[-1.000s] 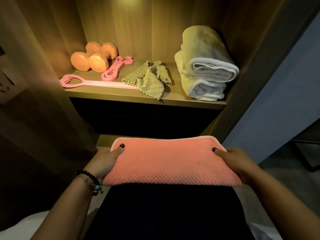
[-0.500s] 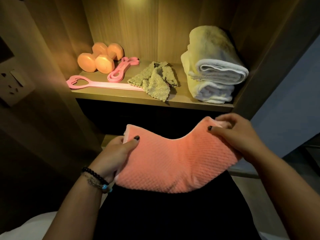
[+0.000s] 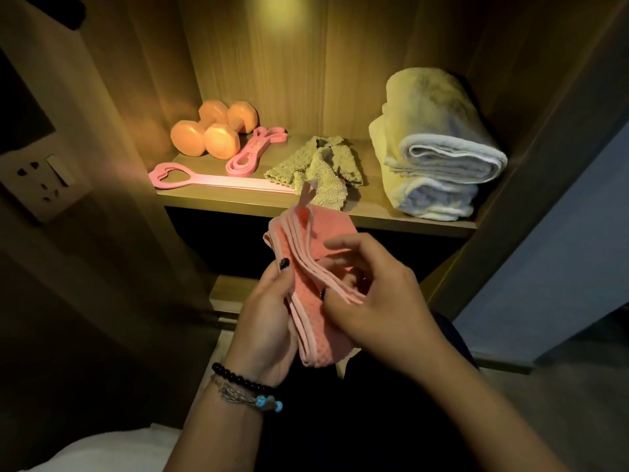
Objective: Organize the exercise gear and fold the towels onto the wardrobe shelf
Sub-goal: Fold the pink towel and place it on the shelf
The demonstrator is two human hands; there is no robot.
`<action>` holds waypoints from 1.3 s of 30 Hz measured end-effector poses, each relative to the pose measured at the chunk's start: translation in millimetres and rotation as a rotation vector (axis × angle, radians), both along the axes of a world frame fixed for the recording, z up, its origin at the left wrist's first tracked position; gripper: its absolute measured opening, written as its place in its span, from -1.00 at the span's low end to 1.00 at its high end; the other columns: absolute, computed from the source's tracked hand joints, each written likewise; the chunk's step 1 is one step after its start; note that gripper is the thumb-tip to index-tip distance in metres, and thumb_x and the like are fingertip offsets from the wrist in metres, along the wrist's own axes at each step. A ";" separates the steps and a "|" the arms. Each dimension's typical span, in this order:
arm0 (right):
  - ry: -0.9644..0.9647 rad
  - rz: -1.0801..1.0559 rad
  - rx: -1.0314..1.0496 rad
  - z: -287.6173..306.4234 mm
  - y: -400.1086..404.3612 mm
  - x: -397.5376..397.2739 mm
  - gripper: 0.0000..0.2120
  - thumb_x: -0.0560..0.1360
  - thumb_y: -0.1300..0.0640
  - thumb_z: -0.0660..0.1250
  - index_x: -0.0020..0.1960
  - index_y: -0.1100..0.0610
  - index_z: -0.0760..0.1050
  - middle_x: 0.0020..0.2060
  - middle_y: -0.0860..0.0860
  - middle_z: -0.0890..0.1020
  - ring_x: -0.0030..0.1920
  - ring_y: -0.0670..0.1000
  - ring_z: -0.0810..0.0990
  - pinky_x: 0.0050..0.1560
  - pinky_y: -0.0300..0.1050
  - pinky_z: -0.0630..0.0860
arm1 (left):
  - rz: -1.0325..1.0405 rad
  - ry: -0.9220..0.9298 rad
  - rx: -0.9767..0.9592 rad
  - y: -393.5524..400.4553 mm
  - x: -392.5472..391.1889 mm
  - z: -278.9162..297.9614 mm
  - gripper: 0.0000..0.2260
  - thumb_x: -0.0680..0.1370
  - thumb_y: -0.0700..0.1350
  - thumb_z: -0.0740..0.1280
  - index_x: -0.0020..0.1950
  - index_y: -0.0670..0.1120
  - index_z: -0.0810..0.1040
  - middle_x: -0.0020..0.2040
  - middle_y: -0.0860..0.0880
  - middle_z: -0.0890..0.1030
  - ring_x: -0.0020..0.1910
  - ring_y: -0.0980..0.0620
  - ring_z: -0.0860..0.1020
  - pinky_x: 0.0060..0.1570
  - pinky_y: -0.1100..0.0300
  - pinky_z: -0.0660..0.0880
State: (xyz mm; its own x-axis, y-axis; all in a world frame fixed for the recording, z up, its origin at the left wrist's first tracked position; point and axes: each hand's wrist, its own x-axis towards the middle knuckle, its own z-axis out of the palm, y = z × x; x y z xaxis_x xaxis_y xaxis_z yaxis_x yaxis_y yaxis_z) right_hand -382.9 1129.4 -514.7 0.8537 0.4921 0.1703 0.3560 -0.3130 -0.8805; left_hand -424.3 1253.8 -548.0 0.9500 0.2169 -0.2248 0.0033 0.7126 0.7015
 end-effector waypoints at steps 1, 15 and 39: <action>0.010 -0.010 0.037 -5.3 0.1 -3.4 -0.56 0.35 0.31 0.40 0.14 -0.06 0.49 -0.09 -0.13 0.63 -0.22 -0.18 0.56 -0.23 -0.33 0.51 | 0.013 0.005 -0.021 -1.3 -0.4 -2.1 -0.68 0.68 -0.15 0.01 0.36 -0.15 0.41 0.10 -0.29 0.63 0.01 -0.21 0.65 -0.16 0.02 0.62; 0.122 -0.465 0.329 -44.5 -18.4 -13.0 -0.60 0.42 0.28 0.42 0.18 -0.02 0.45 0.10 -0.12 0.54 0.10 -0.14 0.54 0.05 -0.21 0.50 | 0.193 0.017 -0.118 -2.0 6.8 -26.7 -0.63 0.51 -0.04 0.22 0.31 -0.06 0.48 0.19 -0.13 0.63 0.18 -0.13 0.59 0.25 -0.20 0.42; 0.573 -0.024 0.124 -25.5 -93.8 53.3 -0.79 0.51 0.17 0.29 0.13 0.06 0.55 -0.08 -0.01 0.70 -0.09 -0.02 0.66 -0.10 -0.17 0.56 | -0.526 0.100 0.408 44.8 12.9 -19.3 -0.34 0.03 0.08 0.67 -0.03 -0.26 0.63 -0.14 -0.20 0.67 -0.14 -0.10 0.66 -0.16 0.16 0.60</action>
